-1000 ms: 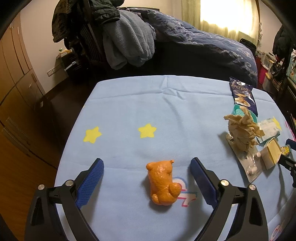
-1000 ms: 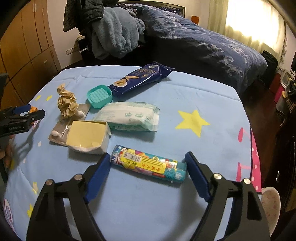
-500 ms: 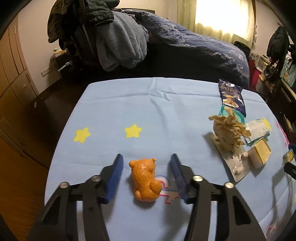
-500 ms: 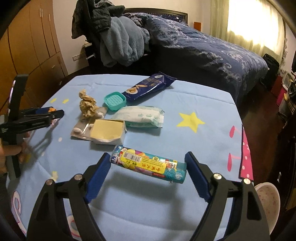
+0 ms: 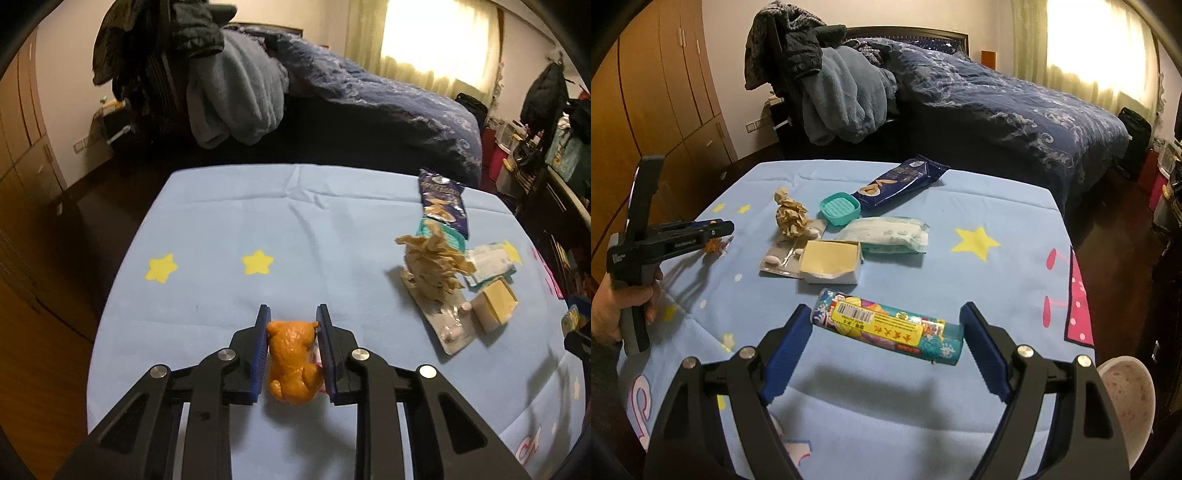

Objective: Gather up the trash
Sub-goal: 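Close the left gripper on the orange toy while the right gripper grasps the candy pack, then carry the orange toy and candy pack over the wastebasket and open both grippers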

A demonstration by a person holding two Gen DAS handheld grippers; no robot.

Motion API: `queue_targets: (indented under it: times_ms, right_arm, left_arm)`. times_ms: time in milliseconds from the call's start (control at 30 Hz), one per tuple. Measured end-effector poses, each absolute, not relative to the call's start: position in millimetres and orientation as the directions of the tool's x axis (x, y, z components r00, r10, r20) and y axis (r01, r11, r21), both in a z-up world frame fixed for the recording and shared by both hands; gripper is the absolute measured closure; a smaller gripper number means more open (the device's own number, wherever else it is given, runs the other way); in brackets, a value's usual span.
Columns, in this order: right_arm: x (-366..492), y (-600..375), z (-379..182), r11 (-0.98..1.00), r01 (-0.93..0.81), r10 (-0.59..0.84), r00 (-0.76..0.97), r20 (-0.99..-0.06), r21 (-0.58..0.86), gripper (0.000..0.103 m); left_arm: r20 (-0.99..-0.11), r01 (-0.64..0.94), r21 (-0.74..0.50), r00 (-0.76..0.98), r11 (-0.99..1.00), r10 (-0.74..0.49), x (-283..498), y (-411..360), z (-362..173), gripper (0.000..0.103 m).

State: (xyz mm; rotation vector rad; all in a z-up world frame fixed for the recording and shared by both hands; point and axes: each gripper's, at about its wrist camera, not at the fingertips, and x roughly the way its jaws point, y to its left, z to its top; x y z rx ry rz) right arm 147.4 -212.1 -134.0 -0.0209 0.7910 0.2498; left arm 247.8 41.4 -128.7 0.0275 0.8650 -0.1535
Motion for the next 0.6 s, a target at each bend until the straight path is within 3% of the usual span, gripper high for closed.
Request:
queue_targets:
  times_ms: [367,600]
  right_arm:
    - [100,-263,-118,0.978,-0.15,0.208,0.728,-0.653,0.144,0.021]
    - [50,-348,-111,0.99,0.069,0.021,0.784,-0.62,0.121,0.021]
  left_arm:
    - [-0.688,0.355,-0.05,0.665,0.933,-0.29,197,-39,-77,0.078]
    - [-0.668,0.602,-0.094,0.552,0.793,-0.499,180,-176,-59,0.078]
